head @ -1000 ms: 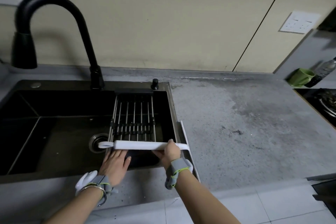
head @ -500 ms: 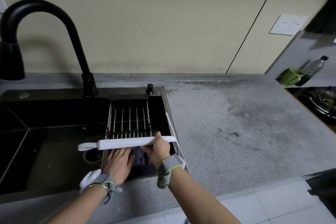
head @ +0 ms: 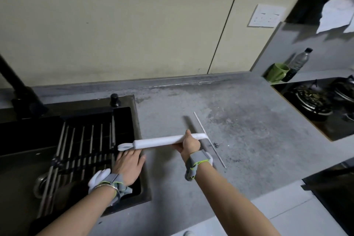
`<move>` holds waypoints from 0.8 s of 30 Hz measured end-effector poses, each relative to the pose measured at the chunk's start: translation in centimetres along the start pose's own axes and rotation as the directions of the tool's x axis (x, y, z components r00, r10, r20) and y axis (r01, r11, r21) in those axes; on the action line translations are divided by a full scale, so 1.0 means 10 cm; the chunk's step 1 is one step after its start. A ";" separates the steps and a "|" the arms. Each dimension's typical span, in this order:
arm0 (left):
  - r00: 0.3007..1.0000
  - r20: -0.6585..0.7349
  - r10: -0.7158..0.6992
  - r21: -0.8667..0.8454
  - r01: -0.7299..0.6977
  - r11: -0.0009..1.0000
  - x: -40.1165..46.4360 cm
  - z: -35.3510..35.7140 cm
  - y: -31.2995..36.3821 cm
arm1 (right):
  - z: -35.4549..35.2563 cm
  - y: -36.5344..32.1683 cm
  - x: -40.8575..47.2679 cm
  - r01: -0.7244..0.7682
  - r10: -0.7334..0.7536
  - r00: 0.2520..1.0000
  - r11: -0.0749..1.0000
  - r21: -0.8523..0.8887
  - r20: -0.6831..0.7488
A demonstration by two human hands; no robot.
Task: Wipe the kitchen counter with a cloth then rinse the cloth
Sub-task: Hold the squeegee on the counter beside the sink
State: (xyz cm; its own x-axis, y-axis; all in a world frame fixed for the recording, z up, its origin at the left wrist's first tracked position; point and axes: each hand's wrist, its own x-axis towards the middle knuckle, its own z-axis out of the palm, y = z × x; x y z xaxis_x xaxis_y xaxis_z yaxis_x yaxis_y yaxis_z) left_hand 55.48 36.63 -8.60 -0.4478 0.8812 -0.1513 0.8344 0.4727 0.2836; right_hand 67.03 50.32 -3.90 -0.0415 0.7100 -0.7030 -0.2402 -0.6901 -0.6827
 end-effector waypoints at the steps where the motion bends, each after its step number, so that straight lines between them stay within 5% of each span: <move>1: 1.000 0.000 -0.002 0.017 0.002 1.000 0.12 0.01 0.16 | -0.09 -0.16 0.11 0.009 -0.009 1.000 1.000 0.003 -0.018; 8: 1.000 -0.009 0.010 0.031 -0.009 0.999 0.74 0.22 1.10 | -0.79 -1.17 0.99 0.006 -0.012 0.991 0.999 -0.044 -0.130; 24: 0.986 0.129 -0.108 0.220 0.078 0.972 1.11 0.57 1.82 | -2.27 -2.60 2.30 0.001 -0.116 0.927 0.952 -0.305 -0.358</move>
State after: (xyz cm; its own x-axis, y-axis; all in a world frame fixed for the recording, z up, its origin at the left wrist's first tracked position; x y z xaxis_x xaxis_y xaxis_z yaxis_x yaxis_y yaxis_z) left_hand 67.46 55.01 -10.48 -0.4905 0.8175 -0.3019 0.8470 0.5287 0.0556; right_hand 94.28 81.43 -6.88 0.3363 0.6873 -0.6438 0.0668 -0.6994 -0.7116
